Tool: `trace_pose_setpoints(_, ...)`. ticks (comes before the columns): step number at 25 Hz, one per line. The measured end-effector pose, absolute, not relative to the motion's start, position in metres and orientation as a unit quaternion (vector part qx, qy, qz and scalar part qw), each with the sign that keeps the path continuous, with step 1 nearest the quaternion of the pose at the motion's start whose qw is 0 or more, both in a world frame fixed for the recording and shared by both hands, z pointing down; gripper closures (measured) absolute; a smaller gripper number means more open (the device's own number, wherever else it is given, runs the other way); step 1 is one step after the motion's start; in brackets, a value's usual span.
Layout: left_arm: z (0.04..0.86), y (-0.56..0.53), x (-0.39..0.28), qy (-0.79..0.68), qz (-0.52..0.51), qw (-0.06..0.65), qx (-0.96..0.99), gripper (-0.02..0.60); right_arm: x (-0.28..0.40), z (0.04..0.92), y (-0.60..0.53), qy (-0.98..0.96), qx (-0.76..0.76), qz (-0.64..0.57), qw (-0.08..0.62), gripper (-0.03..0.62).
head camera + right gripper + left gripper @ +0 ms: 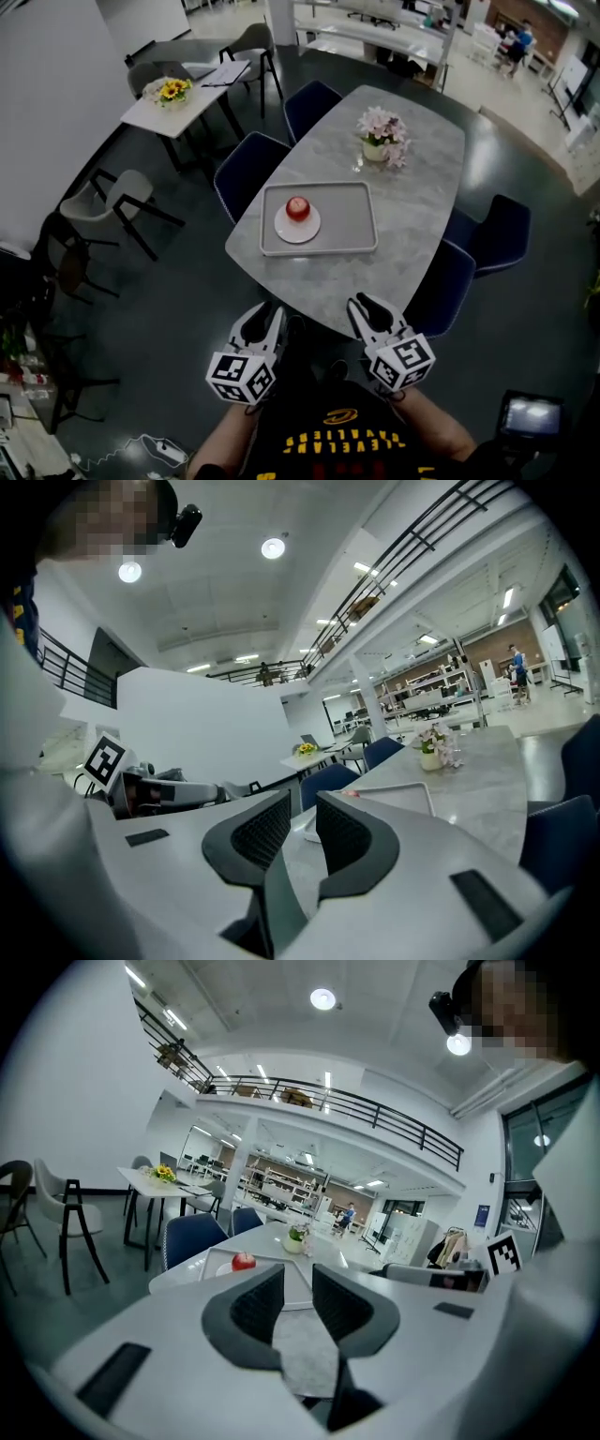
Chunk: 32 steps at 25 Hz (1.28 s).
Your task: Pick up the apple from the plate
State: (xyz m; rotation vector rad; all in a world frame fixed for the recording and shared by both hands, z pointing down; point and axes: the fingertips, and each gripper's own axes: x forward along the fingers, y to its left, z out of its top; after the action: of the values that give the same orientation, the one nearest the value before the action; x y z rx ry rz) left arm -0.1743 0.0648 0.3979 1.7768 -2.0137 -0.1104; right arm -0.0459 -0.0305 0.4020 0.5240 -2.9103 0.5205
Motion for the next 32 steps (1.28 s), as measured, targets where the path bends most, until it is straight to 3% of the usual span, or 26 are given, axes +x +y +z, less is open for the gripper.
trace_pose_setpoints(7,0.445,-0.022,-0.267,-0.706,-0.038,0.295,0.643,0.499,-0.095,0.435,-0.120,-0.945,0.218,0.225,0.098,0.522)
trace_pose_setpoints(19,0.589,-0.112,-0.361,-0.635,-0.029,0.525,0.566,0.497,-0.181,0.557,-0.201,-0.853,0.253,0.417,0.183,0.522)
trace_pose_setpoints(32,0.644,-0.145,-0.377,-0.631,0.001,0.584,0.510,0.480,-0.235,0.646,-0.237,-0.800,0.268,0.447,0.298,0.522)
